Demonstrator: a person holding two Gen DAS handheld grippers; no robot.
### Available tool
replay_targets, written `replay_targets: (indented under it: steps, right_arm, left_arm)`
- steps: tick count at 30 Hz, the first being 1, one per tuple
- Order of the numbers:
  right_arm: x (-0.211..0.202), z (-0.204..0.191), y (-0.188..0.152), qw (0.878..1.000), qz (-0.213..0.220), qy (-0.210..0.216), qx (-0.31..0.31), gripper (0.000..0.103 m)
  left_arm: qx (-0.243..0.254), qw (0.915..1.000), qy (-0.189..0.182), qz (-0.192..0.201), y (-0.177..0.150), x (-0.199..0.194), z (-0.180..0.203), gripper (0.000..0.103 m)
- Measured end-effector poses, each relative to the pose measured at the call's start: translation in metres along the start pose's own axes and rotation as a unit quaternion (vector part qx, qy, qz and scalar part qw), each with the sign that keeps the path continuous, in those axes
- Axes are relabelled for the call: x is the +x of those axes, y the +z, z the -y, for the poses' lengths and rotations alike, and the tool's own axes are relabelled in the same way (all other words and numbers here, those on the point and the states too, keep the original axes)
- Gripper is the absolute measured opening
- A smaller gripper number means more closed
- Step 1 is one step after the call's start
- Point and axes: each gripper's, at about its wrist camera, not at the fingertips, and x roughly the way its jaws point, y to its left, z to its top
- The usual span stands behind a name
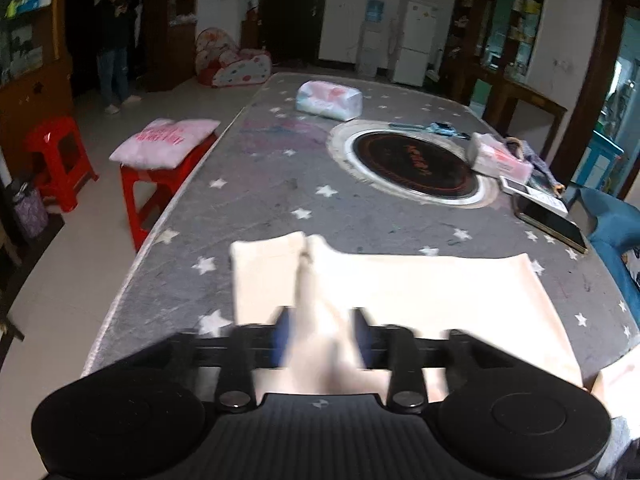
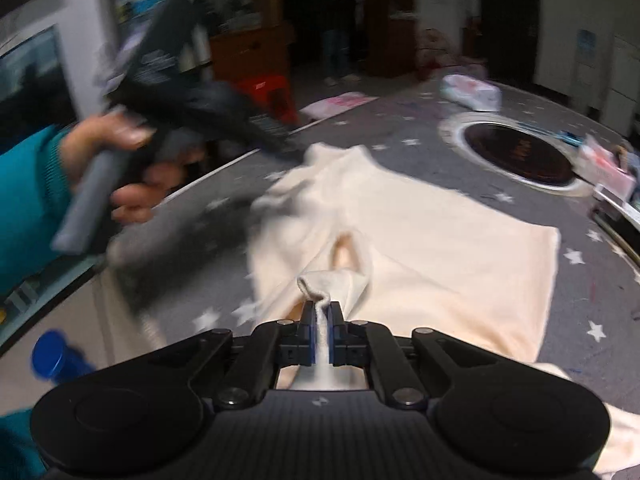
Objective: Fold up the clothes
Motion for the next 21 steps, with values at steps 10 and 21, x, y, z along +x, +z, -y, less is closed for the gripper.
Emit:
replay_targets:
  steps: [10, 21]
  right_arm:
    - [-0.014, -0.041, -0.028, 0.987, -0.062, 0.069, -0.130, 0.011]
    - [-0.030, 0.006, -0.011, 0.999, -0.001, 0.028, -0.044, 0.032]
  left_arm:
    - [0.044, 0.9988, 0.010, -0.018, -0.016, 0.014, 0.032, 0.047]
    - [0.022, 0.9996, 0.014, -0.014, -0.025, 0.004, 0.005, 0.020]
